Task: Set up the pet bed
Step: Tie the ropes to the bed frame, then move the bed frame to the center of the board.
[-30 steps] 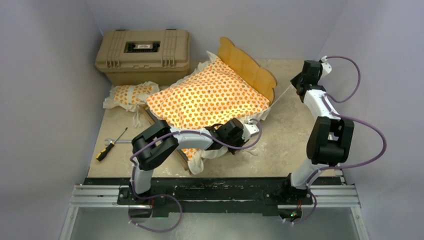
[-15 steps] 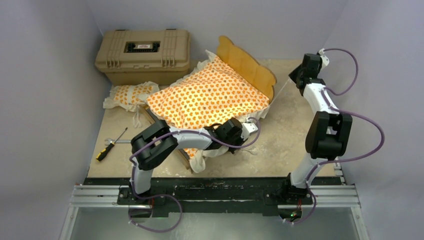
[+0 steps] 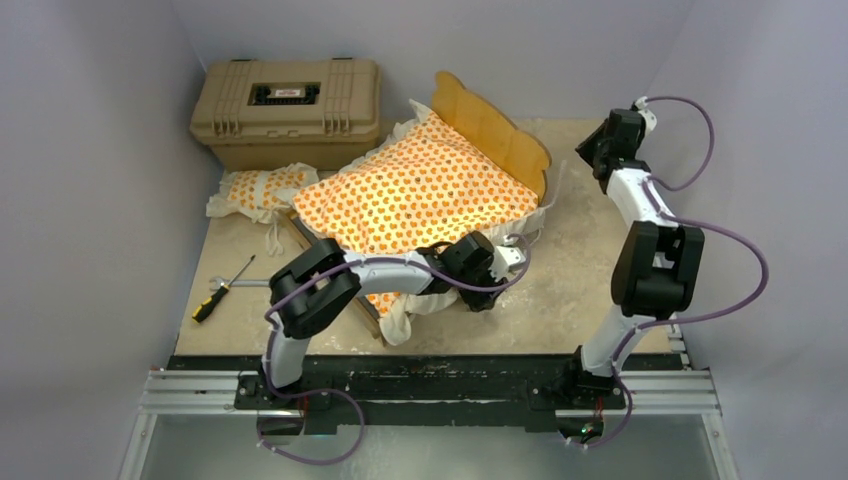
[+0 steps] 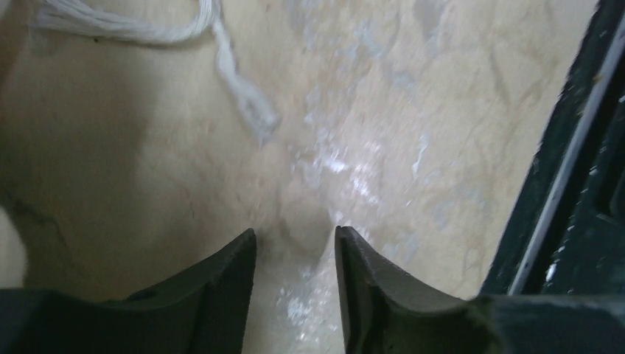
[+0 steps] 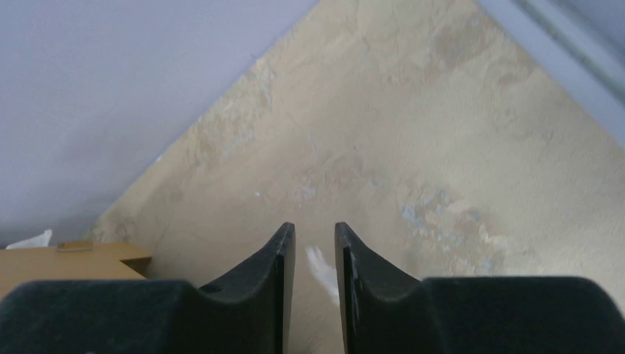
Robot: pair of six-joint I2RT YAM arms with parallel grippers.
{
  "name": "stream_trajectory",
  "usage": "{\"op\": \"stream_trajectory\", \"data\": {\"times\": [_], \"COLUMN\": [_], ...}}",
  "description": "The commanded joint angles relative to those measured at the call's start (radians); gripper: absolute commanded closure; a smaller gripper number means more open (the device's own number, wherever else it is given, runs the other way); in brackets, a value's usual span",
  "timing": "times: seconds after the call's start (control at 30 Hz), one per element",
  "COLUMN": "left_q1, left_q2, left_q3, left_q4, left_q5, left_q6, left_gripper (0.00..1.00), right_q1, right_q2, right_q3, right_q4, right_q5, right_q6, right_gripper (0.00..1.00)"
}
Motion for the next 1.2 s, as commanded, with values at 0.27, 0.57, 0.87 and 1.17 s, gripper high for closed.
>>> {"op": "stream_trajectory", "data": {"times": [0.27, 0.57, 0.87, 1.17], "left_q1": [-0.006, 0.066, 0.224, 0.402], "left_q2": [-0.135, -0.564, -0.927, -1.026], "left_q3": [0.277, 0.113, -0.151, -0.390], "left_q4": [-0.110, -0.420, -0.641, -0.612], "left_q5": [0.095, -0.415, -0.758, -0.818], "left_q6": [-0.116, -0.284, -0.518, -0.669], "left_gripper": [0.17, 0.01, 0.01, 0.02], "right_q1": [0.005, 0.380, 0.817, 1.059], "right_q2": [-0.336, -0.524, -0.620, -0.588], "right_q3": [-0.089, -0.207, -0.347, -0.360], "right_q4": [-0.005, -0.044, -0.066, -0.087], "right_q5": [-0.071, -0.051, 0.060, 0.141], "right_q6": [-0.040, -0.120, -0.123, -0.126], "right_gripper": [0.44, 0.28, 0.20, 0.16]}}
